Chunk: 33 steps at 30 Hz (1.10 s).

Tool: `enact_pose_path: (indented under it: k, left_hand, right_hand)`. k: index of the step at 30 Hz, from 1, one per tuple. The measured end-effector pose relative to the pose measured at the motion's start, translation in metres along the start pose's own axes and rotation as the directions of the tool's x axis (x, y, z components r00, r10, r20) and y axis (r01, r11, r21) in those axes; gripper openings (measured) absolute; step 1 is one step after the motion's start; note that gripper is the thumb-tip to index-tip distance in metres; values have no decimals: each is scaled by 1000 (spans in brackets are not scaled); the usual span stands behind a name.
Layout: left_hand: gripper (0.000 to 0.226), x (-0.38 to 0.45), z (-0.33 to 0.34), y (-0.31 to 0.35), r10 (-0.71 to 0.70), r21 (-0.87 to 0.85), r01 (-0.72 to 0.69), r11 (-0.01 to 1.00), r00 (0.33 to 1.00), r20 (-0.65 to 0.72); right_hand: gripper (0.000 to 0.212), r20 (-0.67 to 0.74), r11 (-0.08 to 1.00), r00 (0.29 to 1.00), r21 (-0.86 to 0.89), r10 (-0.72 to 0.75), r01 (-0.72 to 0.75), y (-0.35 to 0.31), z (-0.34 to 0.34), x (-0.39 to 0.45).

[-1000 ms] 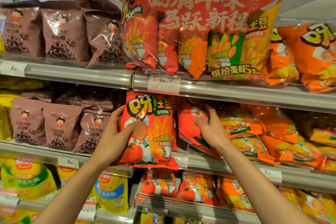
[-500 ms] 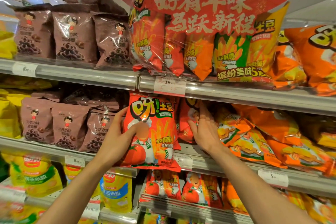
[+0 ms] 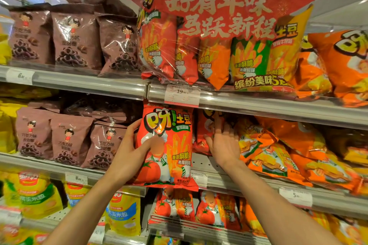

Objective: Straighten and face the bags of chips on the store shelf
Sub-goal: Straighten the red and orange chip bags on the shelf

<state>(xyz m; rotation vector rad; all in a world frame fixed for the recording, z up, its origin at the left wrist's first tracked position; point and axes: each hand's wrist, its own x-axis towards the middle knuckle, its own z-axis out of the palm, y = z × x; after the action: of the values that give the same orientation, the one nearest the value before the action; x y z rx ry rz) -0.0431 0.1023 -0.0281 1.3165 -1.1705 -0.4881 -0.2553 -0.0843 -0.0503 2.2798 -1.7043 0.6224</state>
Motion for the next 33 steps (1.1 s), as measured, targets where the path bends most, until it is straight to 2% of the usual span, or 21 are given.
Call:
enact_pose_path:
  k: [6,8,10,12,15,17,21,24,26,28,31,33]
  left_hand:
    - [57,-1,0,-4,8,-18,-8,1000,1000,4]
    - [59,-1,-1,-7,-4,-45,4,999,1000,6]
    - [59,0,0,-8,-7,-60,8,998,1000,12]
    - [59,1,1,-9,1,-60,-1,998,1000,7]
    - [60,2,7,-12,16,-60,-17,998,1000,-11]
    - [62,3,15,-14,28,-53,-29,998,999,-25]
    - [63,3,41,-13,74,-29,-76,997,996,-58]
    - [66,9,63,-14,81,-17,-82,996,994,-74]
    - [67,12,77,-14,111,0,-111,994,993,-39]
    - [65,13,89,-10,127,11,-127,992,992,23]
    - [63,18,89,-7,115,56,-120,991,990,84]
    - [62,23,79,-10,184,148,-184,972,983,17]
  right_hand:
    - [85,112,992,994,-123,3,11,0,21,4]
    - [93,172,995,985,-97,26,-9,0,22,8]
    - [96,229,999,973,8,28,-31,1,16,12]
    - [84,216,984,976,177,-6,-33,3,6,14]
    - [71,163,870,986,491,-42,-44,13,-13,6]
    - [63,156,791,987,609,-39,-65,20,-26,-3]
    - [63,172,664,982,744,-76,-79,23,-52,-46]
    - [88,165,562,982,823,-91,-86,9,-60,-76]
    - [101,168,562,983,821,-72,-99,0,-55,-80]
    - [103,151,575,988,812,-36,-103,-3,-49,-77]
    - [98,99,541,995,835,33,-101,2,-43,-69]
    - [86,74,576,995,811,71,-101,7,-39,-65]
